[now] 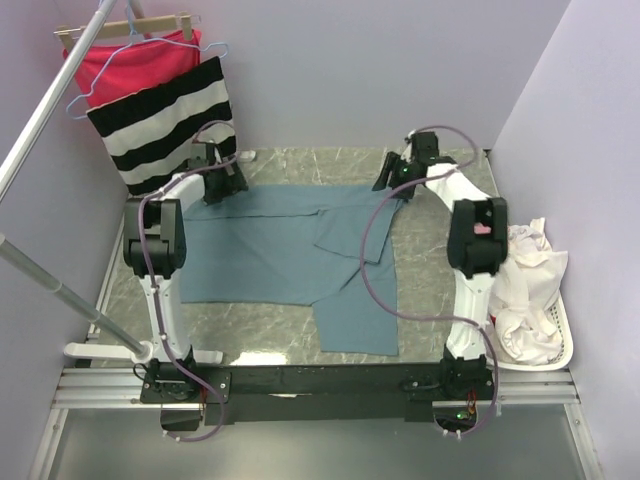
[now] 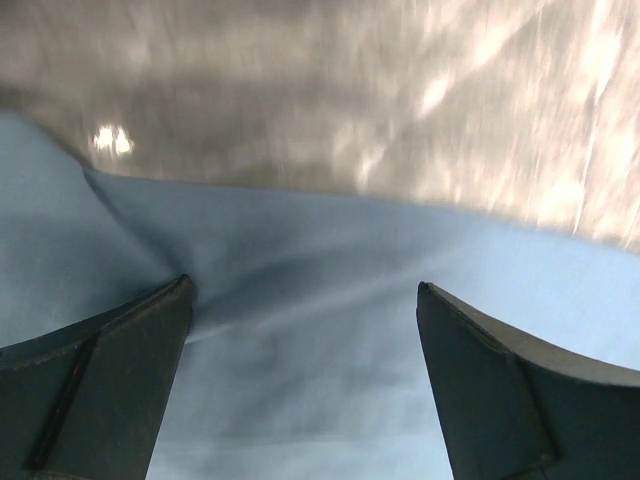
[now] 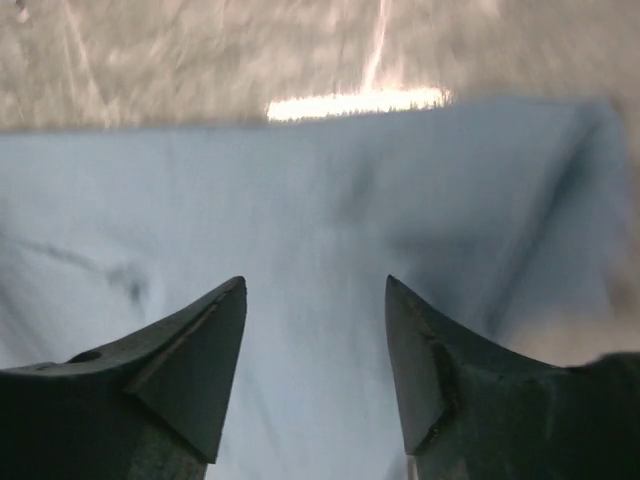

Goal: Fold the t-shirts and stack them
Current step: Fold the flattened tshirt in 1/3 of the way, then grap the side of the flattened tshirt closest away from the robot with both arms

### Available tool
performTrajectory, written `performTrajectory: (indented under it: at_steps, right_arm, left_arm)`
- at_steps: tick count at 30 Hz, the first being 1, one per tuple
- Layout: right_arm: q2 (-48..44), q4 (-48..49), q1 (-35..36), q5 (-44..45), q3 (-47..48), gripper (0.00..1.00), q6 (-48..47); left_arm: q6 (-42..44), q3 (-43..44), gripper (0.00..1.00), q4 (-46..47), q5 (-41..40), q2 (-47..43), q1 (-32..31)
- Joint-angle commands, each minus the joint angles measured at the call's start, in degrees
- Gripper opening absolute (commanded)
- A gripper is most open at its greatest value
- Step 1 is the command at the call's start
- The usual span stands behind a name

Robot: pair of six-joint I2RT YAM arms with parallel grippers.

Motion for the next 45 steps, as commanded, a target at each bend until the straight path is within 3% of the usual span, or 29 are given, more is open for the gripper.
performTrajectory:
  at_steps: [1,6,14,18,21,23,25,31,38,45]
  right_arm:
    - [-20.05,10.4,0.02,7.84,-7.35,0.68,-3.67]
    - [-30.93,7.23,0.19,6.54,-20.61,0.68,0.62]
    - [-47.21,3.54,5.63,7.14,-47.85,0.66,4.23]
    - [-53.53,0.12,10.2,8.2,-54.02,0.66,5.11]
    - [-56.61,0.37,11.44,8.47,-57.98,0.67,6.08]
    - [-57.42,1.69,11.44,7.25,-59.92,0.67,6.17]
    - [-56.81,1.78,11.53,6.36,-59.93,0.67,5.82]
    - [-54.16,-3.66,11.7,8.55,-60.09,0.66,6.51]
    - [-62.85,-10.07,13.02,9.17,-65.1,0.67,11.78]
    - [-71.12,-19.57,18.03,13.21,-68.09,0.66,18.81]
  left_arm:
    - [1.56,-7.87,0.99,2.65,-4.86,-9.17,-4.89]
    - [-3.42,-17.37,0.99,2.92,-12.25,-19.61,-8.67]
    - [-9.16,-41.98,0.99,2.48,-18.21,-36.41,-8.68]
    - [-12.14,-47.61,0.99,-0.42,-24.38,-45.9,-8.59]
    - [-12.24,-49.9,0.99,0.01,-27.46,-49.87,-7.98]
    - [-11.02,-49.56,0.99,2.46,-24.84,-49.44,-6.92]
    - [-9.78,-46.41,1.0,3.53,-22.2,-47.34,-5.26]
    - [-8.81,-34.35,0.99,-5.25,-20.78,-35.38,-3.49]
    - [-13.37,-46.01,0.99,-10.53,-21.14,-44.42,-3.4]
    - [-20.23,-52.18,0.99,-19.49,-25.44,-49.96,-3.49]
